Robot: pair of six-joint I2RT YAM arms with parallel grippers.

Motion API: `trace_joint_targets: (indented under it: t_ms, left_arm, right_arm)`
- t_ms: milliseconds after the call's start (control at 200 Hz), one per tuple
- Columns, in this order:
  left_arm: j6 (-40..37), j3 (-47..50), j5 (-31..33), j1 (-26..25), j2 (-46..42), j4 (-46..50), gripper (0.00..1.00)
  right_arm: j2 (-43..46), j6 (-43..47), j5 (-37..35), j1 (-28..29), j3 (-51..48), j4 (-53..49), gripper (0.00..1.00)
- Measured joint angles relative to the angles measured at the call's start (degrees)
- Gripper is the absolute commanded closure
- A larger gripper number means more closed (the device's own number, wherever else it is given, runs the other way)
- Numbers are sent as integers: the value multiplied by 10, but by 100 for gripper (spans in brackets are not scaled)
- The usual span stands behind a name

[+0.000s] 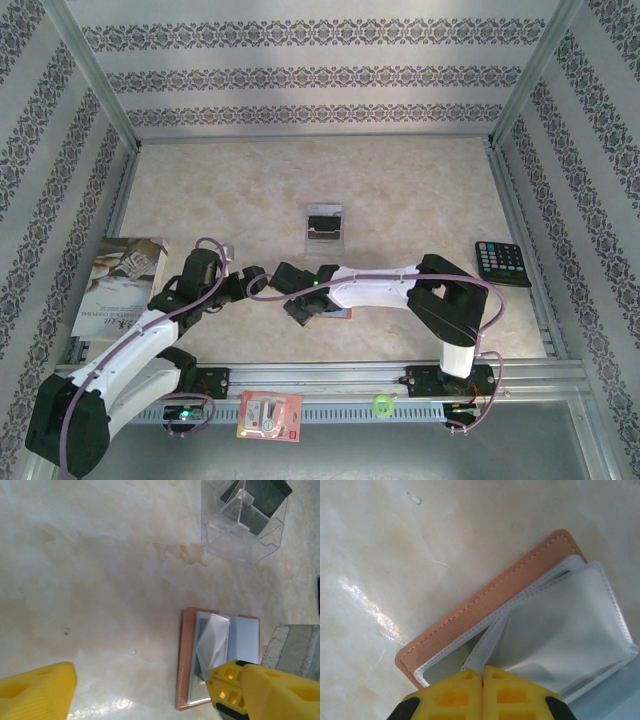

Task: Take the credit cards out of the card holder

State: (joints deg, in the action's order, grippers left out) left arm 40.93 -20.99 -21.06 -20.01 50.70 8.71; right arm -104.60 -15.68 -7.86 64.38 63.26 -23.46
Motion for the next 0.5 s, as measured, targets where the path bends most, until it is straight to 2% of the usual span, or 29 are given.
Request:
trace_joint_targets:
  t_ms: [140,280,500]
  left_arm:
    - [2,1,-6,-42,47,-31,38]
    - [5,1,-10,-98,103,-67,57]
    - [16,-4,-14,-132,184,-123,88]
  right_arm:
    - [39,8,15,-2,-57,62,100]
    - [85,8,47,-21,-118,134,100]
    - [127,1,80,-42,-172,221,100]
